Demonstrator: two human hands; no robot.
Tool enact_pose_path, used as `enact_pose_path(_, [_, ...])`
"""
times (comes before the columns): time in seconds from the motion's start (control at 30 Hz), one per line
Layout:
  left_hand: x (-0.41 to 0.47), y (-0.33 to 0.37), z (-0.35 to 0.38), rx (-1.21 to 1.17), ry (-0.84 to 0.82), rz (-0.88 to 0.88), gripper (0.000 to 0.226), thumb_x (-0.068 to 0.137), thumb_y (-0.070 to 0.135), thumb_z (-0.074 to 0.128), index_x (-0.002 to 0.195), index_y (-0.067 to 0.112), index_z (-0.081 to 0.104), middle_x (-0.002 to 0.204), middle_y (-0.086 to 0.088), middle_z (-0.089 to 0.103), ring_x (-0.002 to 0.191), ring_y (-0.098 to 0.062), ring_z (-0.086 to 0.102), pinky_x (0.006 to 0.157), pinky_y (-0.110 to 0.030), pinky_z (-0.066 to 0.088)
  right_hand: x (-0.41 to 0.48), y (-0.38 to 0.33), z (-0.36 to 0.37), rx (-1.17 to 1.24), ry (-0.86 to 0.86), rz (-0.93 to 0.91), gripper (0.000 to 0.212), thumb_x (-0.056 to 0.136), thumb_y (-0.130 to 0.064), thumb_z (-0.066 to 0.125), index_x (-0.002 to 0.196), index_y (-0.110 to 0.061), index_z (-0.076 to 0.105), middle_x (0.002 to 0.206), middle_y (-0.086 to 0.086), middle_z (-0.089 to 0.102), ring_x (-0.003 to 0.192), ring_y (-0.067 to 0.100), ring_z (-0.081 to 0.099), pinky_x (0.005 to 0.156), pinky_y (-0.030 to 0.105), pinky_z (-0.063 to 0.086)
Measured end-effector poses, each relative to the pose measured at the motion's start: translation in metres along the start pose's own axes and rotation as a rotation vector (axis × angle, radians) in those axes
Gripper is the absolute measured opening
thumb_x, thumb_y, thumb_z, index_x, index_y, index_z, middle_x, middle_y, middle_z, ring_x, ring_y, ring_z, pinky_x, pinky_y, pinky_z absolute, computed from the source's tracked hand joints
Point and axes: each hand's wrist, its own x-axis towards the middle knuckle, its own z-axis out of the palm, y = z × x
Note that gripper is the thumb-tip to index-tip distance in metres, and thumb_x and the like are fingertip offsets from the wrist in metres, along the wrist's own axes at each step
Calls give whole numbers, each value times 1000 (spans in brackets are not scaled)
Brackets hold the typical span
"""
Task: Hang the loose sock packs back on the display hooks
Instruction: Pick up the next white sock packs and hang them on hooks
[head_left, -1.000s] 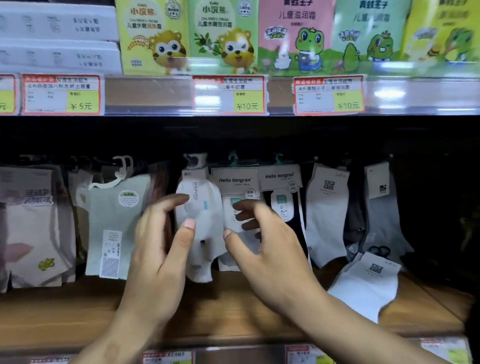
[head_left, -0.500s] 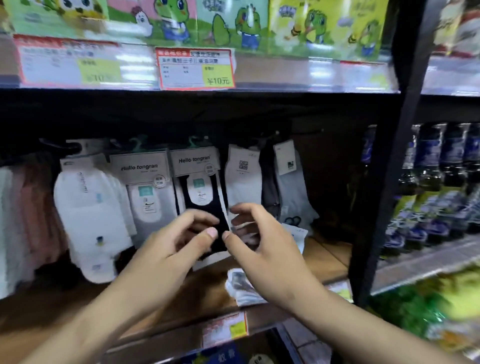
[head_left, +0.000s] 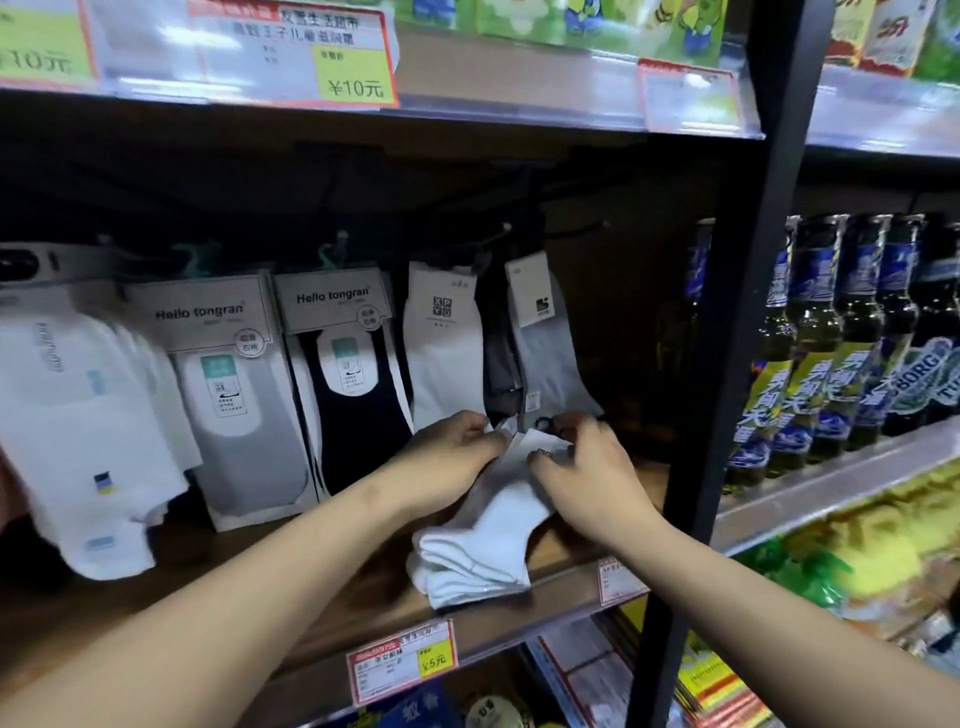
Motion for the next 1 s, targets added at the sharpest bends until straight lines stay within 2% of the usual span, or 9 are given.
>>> enact_pose_path(0.13, [17, -4, 13, 36, -9, -21, 34, 95, 46, 53, 105, 17, 68, 102, -5, 72, 97, -24, 66, 85, -40, 50, 9, 6, 3, -59, 64, 43, 54, 85, -30, 69, 131, -7, 54, 129, 20, 53, 126, 41, 48, 102, 42, 41])
enact_pose_path(0.2, [22, -7, 17, 43, -12, -20, 31, 95, 46, 53, 97, 19, 68, 91, 1, 69, 89, -20, 63, 71, -33, 47, 10, 8, 3, -74, 68, 75, 60, 84, -35, 71, 133, -6, 51, 132, 21, 53, 128, 43, 46, 102, 43, 40])
enact_pose_path(0.27, [25, -8, 20, 52, -6, -22, 29, 95, 44, 53, 91, 20, 69, 86, 3, 68, 86, -18, 62, 65, -29, 42, 10, 10, 3, -107, 46, 122, 67, 83, -43, 71, 133, -5, 49, 134, 22, 55, 128, 43, 46, 102, 43, 41])
enact_pose_path(0.43, [28, -7, 24, -14, 3, -36, 26, 93, 33, 57, 98, 13, 73, 96, -5, 75, 89, -20, 67, 71, -28, 44, 9, 11, 4, -101, -9, 171, 62, 79, -50, 70, 123, -7, 56, 124, 19, 67, 120, 42, 53, 94, 44, 49])
enact_pose_path(0.57, [25, -4, 23, -64, -6, -62, 25, 91, 29, 60, 81, 7, 67, 76, -7, 63, 64, -16, 54, 61, -29, 37, 5, 10, 3, -29, 11, 147, 58, 75, -42, 76, 122, -12, 59, 119, 14, 71, 114, 38, 62, 87, 40, 52])
enact_pose_path(0.7, [24, -3, 17, -225, 15, -114, 39, 93, 29, 60, 99, -8, 69, 90, -20, 72, 79, -21, 61, 71, -30, 42, 1, 10, 1, 64, 31, 94, 57, 76, -29, 79, 126, -15, 55, 112, 7, 70, 99, 28, 64, 75, 32, 46])
enact_pose_path(0.77, [23, -1, 14, -309, 4, -139, 38, 94, 31, 59, 103, -4, 72, 105, -22, 76, 86, -23, 65, 75, -31, 45, -1, 8, 1, 107, 36, 48, 60, 79, -23, 79, 132, -16, 52, 107, 1, 67, 94, 20, 59, 75, 29, 43])
enact_pose_path(0.9, [19, 0, 7, -468, -24, -170, 27, 98, 31, 58, 105, 13, 76, 101, -8, 80, 98, -26, 73, 90, -35, 51, -4, 6, 0, 184, 68, -15, 56, 81, -17, 77, 130, -16, 51, 115, 3, 68, 104, 23, 63, 73, 29, 45])
enact_pose_path(1.0, [10, 1, 0, -581, -89, -169, 23, 101, 32, 54, 106, 20, 73, 94, -2, 82, 85, -19, 76, 78, -32, 57, -4, 4, -2, 251, 90, -44, 47, 81, -21, 79, 116, -25, 48, 101, -11, 64, 88, 8, 61, 60, 15, 40])
